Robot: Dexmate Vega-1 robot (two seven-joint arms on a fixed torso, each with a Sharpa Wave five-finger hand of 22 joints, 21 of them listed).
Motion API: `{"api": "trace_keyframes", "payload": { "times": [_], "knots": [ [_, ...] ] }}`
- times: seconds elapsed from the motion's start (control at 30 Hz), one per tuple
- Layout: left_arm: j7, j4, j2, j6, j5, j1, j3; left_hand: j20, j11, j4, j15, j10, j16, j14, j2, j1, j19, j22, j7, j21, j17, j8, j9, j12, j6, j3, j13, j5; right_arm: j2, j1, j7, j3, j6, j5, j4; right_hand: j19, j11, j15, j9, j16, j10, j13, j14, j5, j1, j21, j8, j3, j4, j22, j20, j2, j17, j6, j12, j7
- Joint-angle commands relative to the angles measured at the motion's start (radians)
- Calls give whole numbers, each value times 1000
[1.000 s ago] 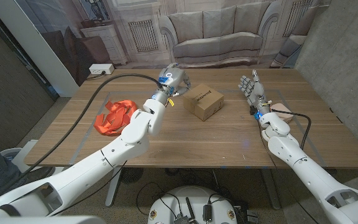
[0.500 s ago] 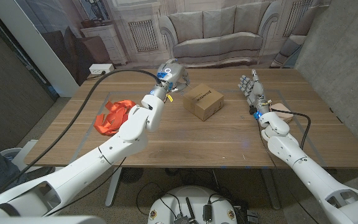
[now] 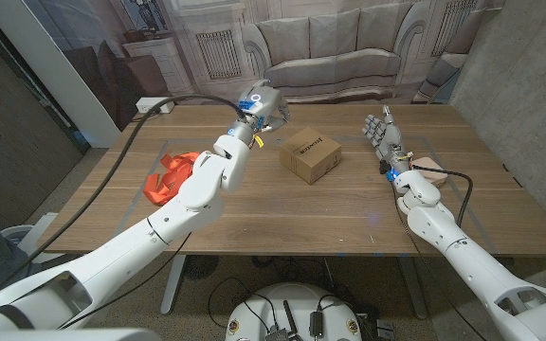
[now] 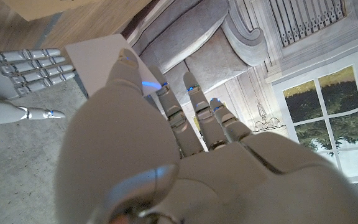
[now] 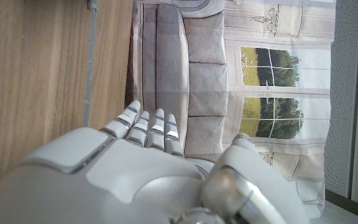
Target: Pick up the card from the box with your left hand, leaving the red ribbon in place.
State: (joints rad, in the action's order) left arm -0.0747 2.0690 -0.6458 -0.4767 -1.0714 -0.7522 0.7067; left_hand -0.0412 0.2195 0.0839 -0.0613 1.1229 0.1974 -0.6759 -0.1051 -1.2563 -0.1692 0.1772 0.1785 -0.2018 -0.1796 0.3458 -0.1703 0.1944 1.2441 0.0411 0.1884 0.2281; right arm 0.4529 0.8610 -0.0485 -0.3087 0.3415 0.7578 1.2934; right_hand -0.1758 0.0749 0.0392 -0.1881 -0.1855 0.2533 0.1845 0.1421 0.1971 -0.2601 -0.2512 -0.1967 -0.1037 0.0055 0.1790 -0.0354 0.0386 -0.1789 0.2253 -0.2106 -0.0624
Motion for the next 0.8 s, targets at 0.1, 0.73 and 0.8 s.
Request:
{"api": "trace_keyframes", "payload": {
  "times": [0.1, 0.73, 0.8],
  "knots": [
    [45, 34, 3, 8, -50, 21, -12, -44, 0, -5, -139, 10, -2, -9, -2, -9, -10, 1, -1, -3, -1, -1, -5, -4, 14, -3, 5, -6, 5, 6, 2, 3, 1, 1, 7, -10, 3, -1, -4, -2, 9, 2, 5, 8, -1, 2, -2, 3, -2, 4, -2, 7, -6, 12, -3, -3],
    [107, 51, 38, 24, -101, 54, -25, -44, 1, -8, -139, 13, -5, -16, -1, -11, -10, 1, 1, -1, -1, -9, -6, -5, 15, -5, 6, -7, 4, 19, -4, 6, 9, 8, 8, -13, -1, -1, -4, -3, 9, 2, 6, 7, 0, 6, -2, 5, -3, 4, -2, 8, -6, 11, -3, -2],
    [112, 52, 42, 24, -107, 58, -26, -44, 1, -8, -139, 12, -6, -16, -1, -11, -10, 1, 1, -1, -1, -10, -6, -5, 16, -5, 6, -7, 3, 21, -3, 7, 9, 10, 8, -13, -1, -1, -4, -3, 10, 2, 6, 7, 0, 7, -2, 5, -2, 4, -2, 8, -6, 11, -3, -2]
  ]
}}
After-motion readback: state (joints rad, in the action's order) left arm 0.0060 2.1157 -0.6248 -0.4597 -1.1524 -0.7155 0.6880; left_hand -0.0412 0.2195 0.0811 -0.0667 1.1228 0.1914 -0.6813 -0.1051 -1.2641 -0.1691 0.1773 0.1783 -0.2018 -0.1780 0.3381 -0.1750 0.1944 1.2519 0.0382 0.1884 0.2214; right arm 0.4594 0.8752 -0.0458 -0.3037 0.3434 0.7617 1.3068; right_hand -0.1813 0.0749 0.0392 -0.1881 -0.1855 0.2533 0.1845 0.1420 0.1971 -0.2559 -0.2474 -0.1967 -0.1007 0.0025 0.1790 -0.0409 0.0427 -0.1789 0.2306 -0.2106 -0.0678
